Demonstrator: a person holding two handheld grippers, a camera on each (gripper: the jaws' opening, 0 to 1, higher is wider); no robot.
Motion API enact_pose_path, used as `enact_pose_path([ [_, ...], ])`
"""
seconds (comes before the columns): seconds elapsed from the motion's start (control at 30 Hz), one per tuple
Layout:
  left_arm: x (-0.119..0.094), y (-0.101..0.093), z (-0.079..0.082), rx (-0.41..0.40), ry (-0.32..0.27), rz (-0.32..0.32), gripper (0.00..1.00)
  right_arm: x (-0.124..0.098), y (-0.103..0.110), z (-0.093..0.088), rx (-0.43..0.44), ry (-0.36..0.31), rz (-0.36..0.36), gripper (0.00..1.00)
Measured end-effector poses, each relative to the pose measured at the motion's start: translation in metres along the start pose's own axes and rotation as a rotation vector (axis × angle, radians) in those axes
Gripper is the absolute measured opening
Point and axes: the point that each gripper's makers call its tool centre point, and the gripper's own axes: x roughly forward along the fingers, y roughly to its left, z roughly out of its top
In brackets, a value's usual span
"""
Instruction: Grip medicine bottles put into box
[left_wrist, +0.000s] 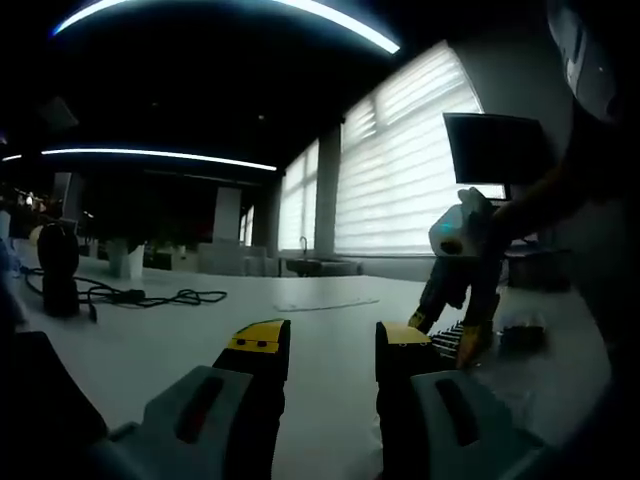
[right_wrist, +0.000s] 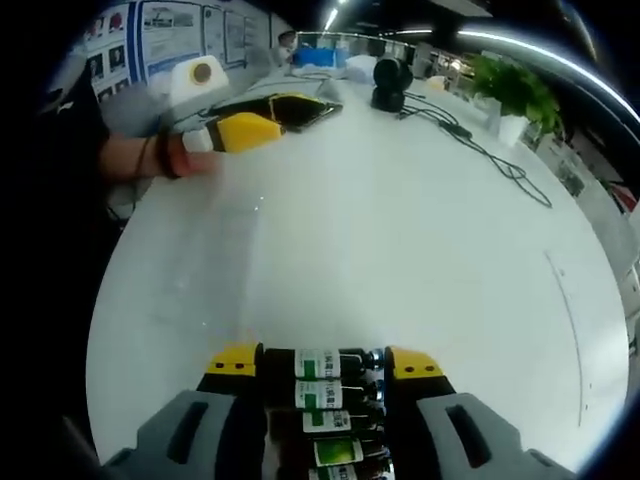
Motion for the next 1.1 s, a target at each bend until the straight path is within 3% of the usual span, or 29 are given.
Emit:
enact_pose_path([
  [0.43,-0.002,0.0,0.003,-0.017,-0.011,0.0,0.27,-0.003,-0.006,0.003,0.051,-0.004,-0.02,0.42],
  [0.67,-0.002,0.0,0.003,-0.016,-0.008,0.001,0.27,-0.016,-0.009,0.015,0.077,-0.056,-0.034,0.41],
  [1.1,-0.003,0.0,0.002,-0.002,0.0,0.011,0.27,-0.05,-0.002,0.01,0.078,-0.094,-0.069,0.41],
])
